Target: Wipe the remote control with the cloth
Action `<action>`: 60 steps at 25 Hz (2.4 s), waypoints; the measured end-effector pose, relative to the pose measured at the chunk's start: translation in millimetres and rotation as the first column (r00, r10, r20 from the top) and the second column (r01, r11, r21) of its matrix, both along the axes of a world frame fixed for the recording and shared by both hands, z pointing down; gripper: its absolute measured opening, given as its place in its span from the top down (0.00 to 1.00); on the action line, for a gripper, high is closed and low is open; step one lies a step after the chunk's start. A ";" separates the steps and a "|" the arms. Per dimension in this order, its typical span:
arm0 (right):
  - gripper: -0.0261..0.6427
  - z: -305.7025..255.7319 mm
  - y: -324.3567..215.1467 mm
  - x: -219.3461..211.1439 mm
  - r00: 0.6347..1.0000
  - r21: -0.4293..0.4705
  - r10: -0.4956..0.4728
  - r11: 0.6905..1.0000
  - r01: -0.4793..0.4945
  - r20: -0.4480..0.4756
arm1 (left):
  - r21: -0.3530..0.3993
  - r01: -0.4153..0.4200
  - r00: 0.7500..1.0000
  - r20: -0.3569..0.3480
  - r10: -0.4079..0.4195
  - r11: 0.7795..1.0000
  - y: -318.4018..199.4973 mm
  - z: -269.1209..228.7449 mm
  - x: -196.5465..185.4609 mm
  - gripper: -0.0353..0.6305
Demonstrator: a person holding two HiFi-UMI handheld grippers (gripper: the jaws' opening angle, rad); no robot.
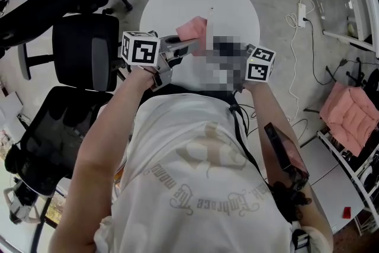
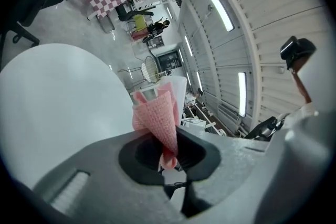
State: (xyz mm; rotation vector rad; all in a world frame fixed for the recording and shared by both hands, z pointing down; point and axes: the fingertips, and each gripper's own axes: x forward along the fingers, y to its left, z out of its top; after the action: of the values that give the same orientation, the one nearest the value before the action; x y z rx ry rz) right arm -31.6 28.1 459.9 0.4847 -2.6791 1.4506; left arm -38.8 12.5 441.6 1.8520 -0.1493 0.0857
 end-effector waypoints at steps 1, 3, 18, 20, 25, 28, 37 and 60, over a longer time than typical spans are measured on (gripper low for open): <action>0.60 -1.3 -1.7 1.7 1.000 -0.001 0.013 1.000 -0.013 0.009 | -0.010 -0.004 1.000 0.006 0.005 1.000 4.8 2.8 1.1 0.89; 0.60 -3.3 -4.0 3.9 0.999 -0.002 0.032 1.000 -0.031 0.028 | -0.028 -0.007 1.000 0.016 0.007 1.000 12.7 7.7 2.4 0.89; 0.60 16.1 -14.1 37.0 0.981 -0.085 0.182 0.981 -0.177 0.063 | -0.093 -0.074 0.990 0.114 0.084 0.993 59.1 43.3 16.3 0.89; 0.60 31.5 -16.3 47.6 0.978 -0.110 0.210 0.972 -0.206 0.019 | -0.104 -0.057 0.989 0.129 0.071 0.993 60.9 47.7 15.6 0.89; 0.60 81.3 -18.6 68.5 0.962 -0.151 0.211 0.960 -0.238 -0.171 | -0.121 0.009 0.985 0.172 0.012 0.993 57.6 54.4 6.7 0.89; 0.60 105.2 -16.8 80.0 0.941 -0.137 0.161 0.968 -0.209 -0.299 | -0.109 0.046 0.978 0.209 -0.022 0.993 55.5 57.6 4.7 0.89; 0.60 157.2 -13.4 100.6 0.757 -0.090 -0.040 0.996 -0.025 -0.652 | -0.082 0.154 0.950 0.287 -0.125 0.985 56.0 57.3 2.5 0.89; 0.61 156.4 -17.7 100.6 0.391 0.102 -0.032 0.943 0.317 -0.920 | -0.003 0.336 0.897 0.307 -0.318 0.942 81.2 34.2 -34.8 0.89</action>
State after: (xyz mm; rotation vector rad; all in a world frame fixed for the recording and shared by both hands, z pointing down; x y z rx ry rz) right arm 69.0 10.4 616.3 0.7080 -1.8637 0.4424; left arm -73.6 93.7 475.8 1.7235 -0.6654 0.1380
